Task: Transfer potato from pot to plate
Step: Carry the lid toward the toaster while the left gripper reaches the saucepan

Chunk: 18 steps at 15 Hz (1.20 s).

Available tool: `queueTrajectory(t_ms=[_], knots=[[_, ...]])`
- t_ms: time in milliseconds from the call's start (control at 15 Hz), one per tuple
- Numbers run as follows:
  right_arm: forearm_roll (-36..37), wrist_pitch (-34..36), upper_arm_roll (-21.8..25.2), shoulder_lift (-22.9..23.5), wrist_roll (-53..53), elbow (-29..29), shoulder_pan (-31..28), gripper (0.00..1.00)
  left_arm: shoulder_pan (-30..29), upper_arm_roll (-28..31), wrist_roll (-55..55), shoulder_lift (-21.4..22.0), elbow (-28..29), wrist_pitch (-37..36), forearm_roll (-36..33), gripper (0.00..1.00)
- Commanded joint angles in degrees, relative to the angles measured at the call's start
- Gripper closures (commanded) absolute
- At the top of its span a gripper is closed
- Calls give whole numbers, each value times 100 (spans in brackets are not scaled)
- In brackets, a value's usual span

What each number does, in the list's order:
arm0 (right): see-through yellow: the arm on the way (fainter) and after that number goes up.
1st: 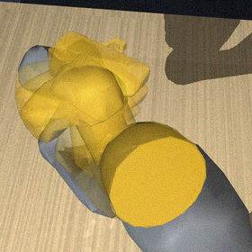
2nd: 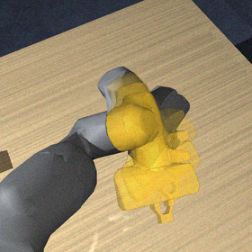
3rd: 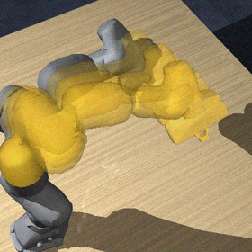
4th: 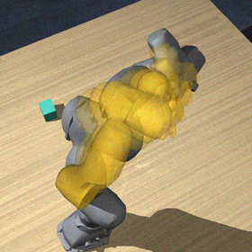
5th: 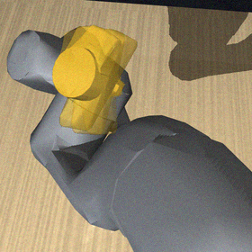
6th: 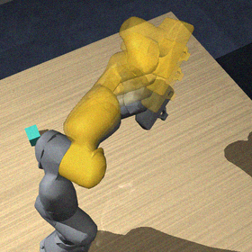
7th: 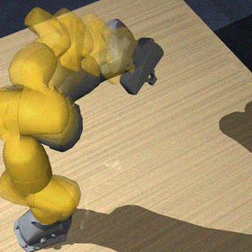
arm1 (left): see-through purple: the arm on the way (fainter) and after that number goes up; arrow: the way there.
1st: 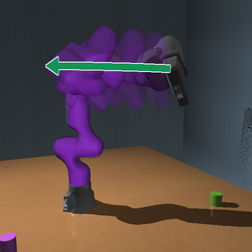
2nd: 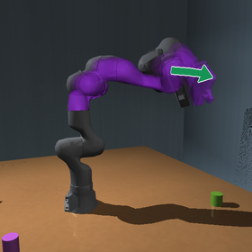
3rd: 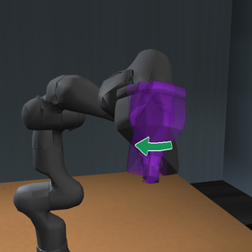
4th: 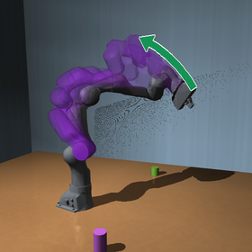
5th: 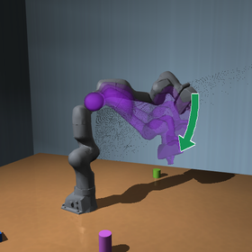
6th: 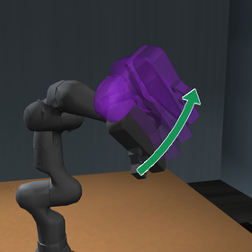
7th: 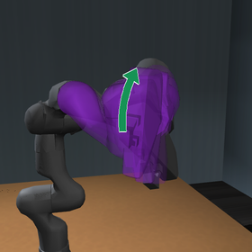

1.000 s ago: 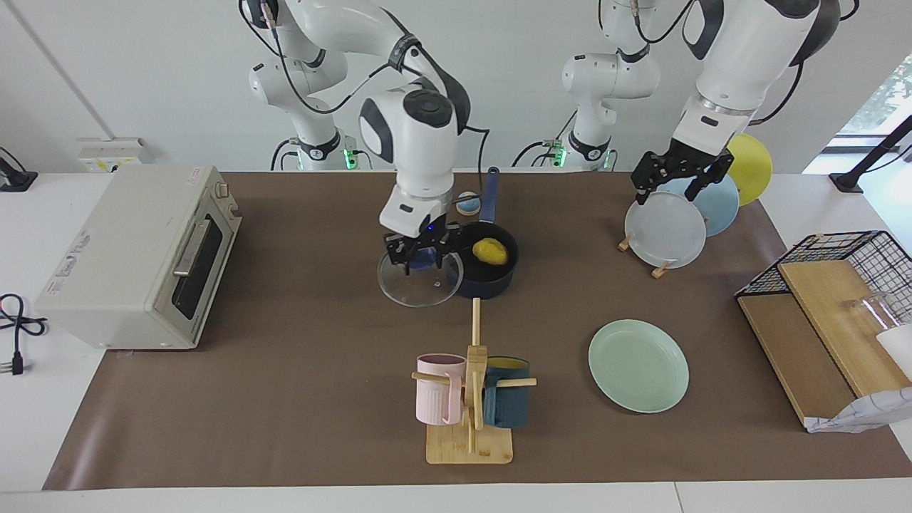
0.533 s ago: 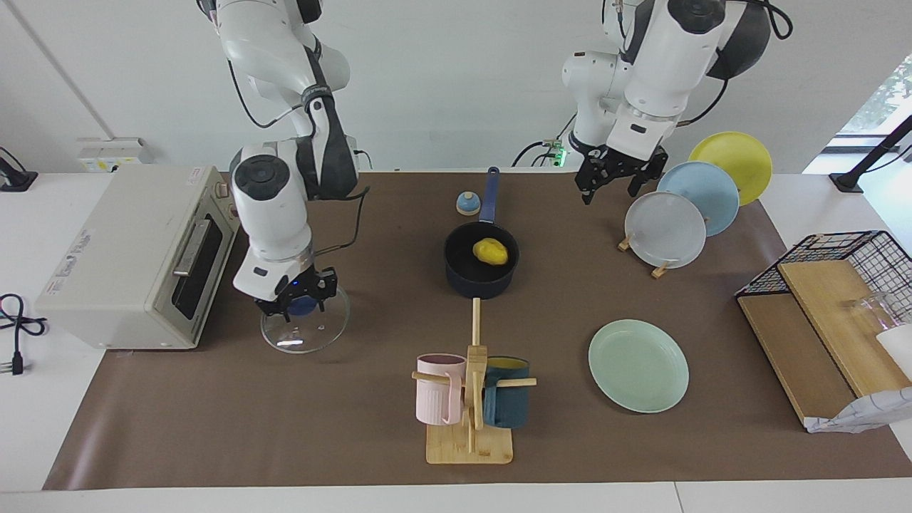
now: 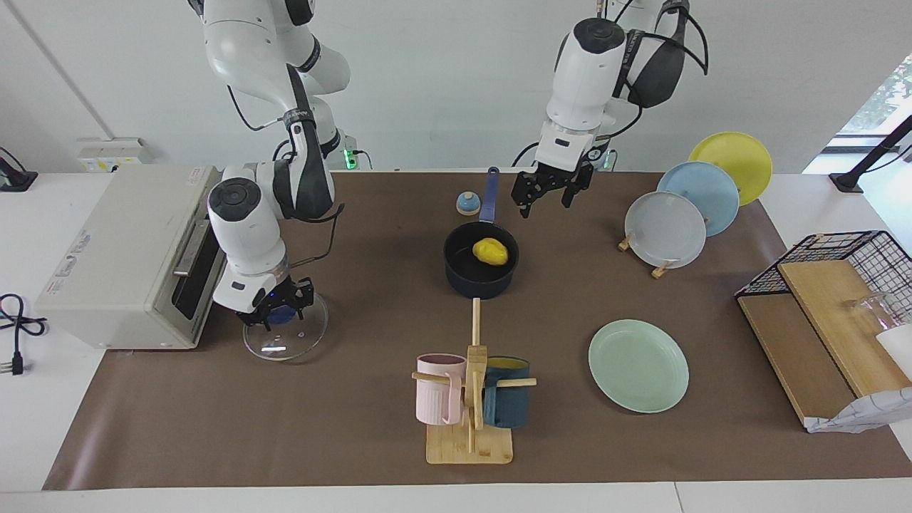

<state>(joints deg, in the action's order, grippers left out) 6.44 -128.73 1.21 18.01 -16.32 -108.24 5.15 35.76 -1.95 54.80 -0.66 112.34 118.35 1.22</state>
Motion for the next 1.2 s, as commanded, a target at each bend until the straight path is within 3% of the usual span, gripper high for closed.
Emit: queueTrajectory(t_ms=[0,267,467,533,667,867,1133], knots=[[24,-135,-86,-105,-152,-154,-155,38,186,99,372,-399,95,530,-8,0],[15,-284,-86,-60,-249,-277,-260,36,440,99,812,-847,367,1260,-17,0],[6,-328,-86,-69,-205,-355,-261,28,476,99,892,-840,631,1287,-16,0],[-3,-363,-86,-69,-196,-356,-261,24,476,99,935,-813,701,1287,-8,0],[-20,-346,-95,-61,-144,-312,-252,0,537,99,1102,-804,720,1252,-17,0],[-29,-136,-103,-200,-126,-155,-173,0,625,99,1287,-804,825,1234,-8,0],[-528,1153,-112,-630,399,495,55,0,678,99,1463,-875,843,1270,-17,0]])
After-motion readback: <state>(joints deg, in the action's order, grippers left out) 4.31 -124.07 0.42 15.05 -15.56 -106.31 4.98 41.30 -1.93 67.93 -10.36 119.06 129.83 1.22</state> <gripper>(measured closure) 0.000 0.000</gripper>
